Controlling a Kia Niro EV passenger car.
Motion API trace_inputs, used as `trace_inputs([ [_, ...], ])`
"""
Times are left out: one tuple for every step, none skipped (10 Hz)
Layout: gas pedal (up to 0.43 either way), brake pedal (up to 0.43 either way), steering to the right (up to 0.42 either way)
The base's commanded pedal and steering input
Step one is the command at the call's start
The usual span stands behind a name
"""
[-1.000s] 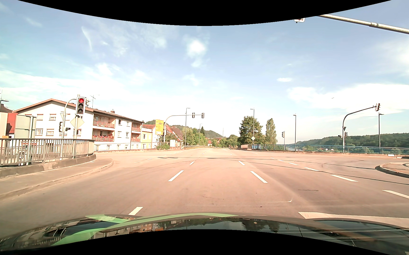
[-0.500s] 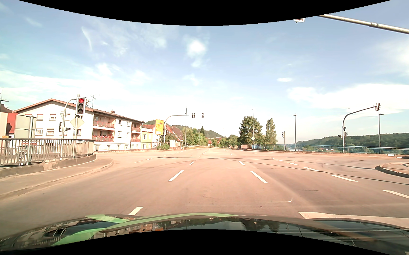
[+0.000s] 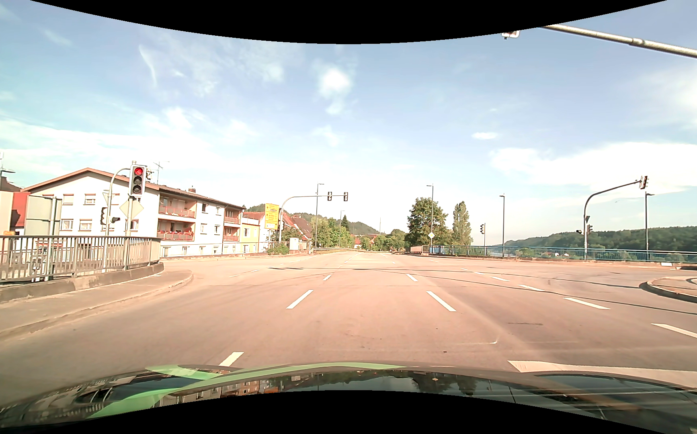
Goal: Follow the waypoints while adhering to traffic rules and regulations
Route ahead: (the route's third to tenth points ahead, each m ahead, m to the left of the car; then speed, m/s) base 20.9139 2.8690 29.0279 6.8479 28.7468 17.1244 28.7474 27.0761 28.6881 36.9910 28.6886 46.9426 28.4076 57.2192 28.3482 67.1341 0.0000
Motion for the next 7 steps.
trace_inputs([
  [0.0,0.256,-0.008],
  [0.0,0.262,-0.008],
  [0.0,0.268,-0.008],
  [0.0,0.268,-0.008],
  [0.0,0.274,-0.008],
  [0.0,0.274,-0.008],
  [0.0,0.274,-0.008],
])
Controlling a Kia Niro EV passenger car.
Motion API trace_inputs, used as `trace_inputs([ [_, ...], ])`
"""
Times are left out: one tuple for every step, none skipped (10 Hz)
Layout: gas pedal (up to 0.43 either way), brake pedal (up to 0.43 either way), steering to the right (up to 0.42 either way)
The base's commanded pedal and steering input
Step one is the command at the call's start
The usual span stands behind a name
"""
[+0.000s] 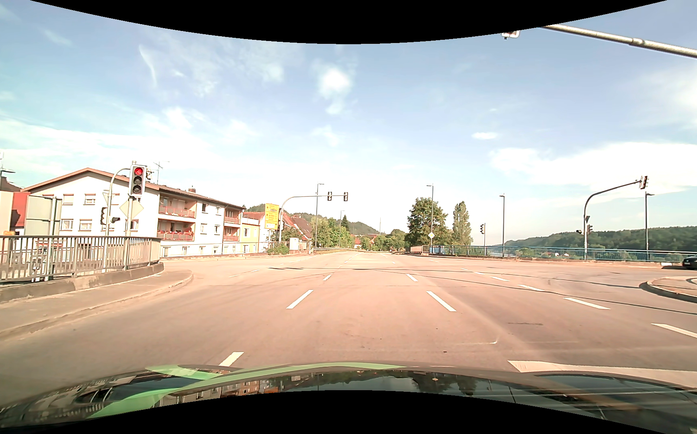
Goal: Follow the waypoints while adhering to traffic rules and regulations
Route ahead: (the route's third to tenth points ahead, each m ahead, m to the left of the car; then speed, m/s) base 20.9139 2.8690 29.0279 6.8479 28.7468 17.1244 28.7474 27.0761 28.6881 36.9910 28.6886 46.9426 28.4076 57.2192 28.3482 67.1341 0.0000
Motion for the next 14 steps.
trace_inputs([
  [0.0,0.25,-0.008],
  [0.0,0.238,-0.008],
  [0.0,0.232,-0.008],
  [0.0,0.232,-0.008],
  [0.0,0.232,-0.008],
  [0.0,0.232,-0.008],
  [0.0,0.25,-0.008],
  [0.0,0.25,-0.008],
  [0.0,0.256,-0.008],
  [0.0,0.256,-0.008],
  [0.0,0.25,-0.008],
  [0.0,0.256,-0.008],
  [0.0,0.256,-0.008],
  [0.0,0.262,-0.008],
])
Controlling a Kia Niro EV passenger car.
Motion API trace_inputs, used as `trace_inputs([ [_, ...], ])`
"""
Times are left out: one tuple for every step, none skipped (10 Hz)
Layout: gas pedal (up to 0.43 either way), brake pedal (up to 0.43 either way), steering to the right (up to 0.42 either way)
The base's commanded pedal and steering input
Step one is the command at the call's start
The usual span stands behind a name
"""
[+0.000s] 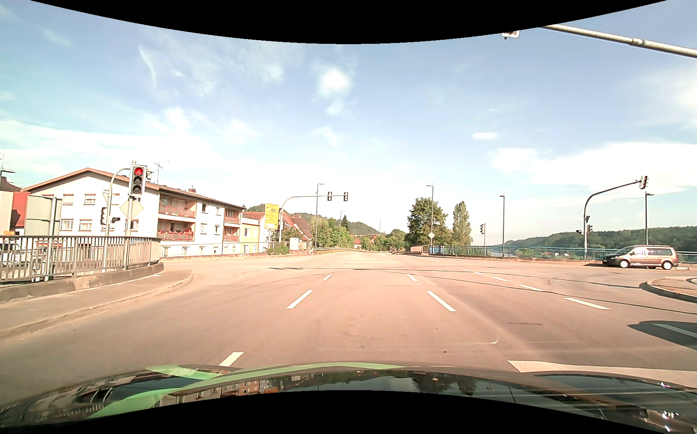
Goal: Follow the waypoints while adhering to traffic rules and regulations
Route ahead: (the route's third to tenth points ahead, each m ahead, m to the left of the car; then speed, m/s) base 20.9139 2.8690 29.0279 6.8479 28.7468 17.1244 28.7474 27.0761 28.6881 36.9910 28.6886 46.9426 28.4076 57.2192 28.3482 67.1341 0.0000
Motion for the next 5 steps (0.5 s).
trace_inputs([
  [0.0,0.262,-0.008],
  [0.0,0.268,-0.008],
  [0.0,0.268,-0.008],
  [0.0,0.268,-0.008],
  [0.0,0.262,-0.008],
])
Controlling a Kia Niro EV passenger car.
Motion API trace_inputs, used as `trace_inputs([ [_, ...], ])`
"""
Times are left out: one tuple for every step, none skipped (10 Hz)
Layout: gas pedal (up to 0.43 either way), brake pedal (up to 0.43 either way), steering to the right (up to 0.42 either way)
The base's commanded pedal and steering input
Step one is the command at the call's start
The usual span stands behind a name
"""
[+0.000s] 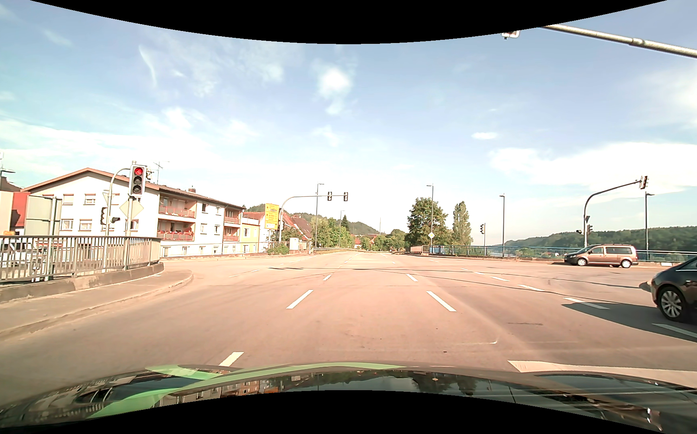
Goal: Follow the waypoints while adhering to traffic rules and regulations
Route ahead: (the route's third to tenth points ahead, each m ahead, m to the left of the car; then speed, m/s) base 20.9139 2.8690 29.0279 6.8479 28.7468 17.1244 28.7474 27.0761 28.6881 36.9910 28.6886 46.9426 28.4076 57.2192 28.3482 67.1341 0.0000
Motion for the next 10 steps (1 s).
trace_inputs([
  [0.0,0.238,-0.008],
  [0.0,0.226,-0.008],
  [0.0,0.226,-0.008],
  [0.0,0.238,-0.008],
  [0.0,0.244,-0.008],
  [0.0,0.256,-0.008],
  [0.0,0.256,-0.008],
  [0.0,0.25,-0.008],
  [0.0,0.256,-0.008],
  [0.0,0.256,-0.008],
])
